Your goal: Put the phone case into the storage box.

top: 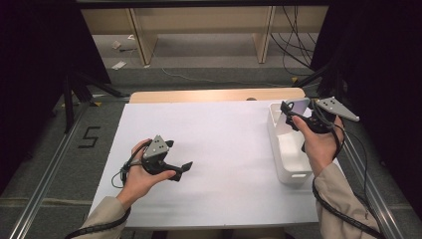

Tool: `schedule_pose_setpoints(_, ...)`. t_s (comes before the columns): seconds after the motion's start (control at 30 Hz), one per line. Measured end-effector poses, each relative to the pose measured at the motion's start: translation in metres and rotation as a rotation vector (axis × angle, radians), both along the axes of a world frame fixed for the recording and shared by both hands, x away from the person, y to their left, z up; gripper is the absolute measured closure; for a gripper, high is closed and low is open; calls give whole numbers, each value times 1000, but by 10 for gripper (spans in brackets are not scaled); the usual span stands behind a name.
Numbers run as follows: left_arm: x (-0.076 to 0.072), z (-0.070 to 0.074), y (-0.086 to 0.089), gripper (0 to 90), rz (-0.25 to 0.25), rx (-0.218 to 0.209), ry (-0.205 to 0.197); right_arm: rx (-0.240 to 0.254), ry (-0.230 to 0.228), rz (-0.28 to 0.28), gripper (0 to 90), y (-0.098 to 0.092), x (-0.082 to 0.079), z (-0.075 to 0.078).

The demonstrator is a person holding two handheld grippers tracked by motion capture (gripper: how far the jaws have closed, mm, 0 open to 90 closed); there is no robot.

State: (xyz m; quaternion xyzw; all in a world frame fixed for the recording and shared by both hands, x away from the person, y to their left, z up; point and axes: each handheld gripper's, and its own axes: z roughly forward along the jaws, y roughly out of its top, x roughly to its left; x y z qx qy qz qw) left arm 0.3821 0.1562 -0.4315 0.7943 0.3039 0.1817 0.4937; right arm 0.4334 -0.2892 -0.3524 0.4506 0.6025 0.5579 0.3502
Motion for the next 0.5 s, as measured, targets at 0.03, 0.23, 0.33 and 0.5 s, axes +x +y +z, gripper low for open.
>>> schedule_pose_setpoints(0.03, 0, 0, 0, 3, 0, 0, 0, -1, 0, -1, 182, 0, 0, 0)
schedule_pose_setpoints(0.23, 0, 0, 0, 3, 0, 0, -1, -2, 2, -5, 182, -1, 1, -1)
schedule_pose_setpoints(0.33, 0, 0, 0, 3, 1, -1, -2, -1, 5, -9, 181, -2, 1, -1)
schedule_pose_setpoints(0.5, 0, 0, 1, 7, 2, -3, -2, -3, 2, -17, 182, -4, 1, -1)
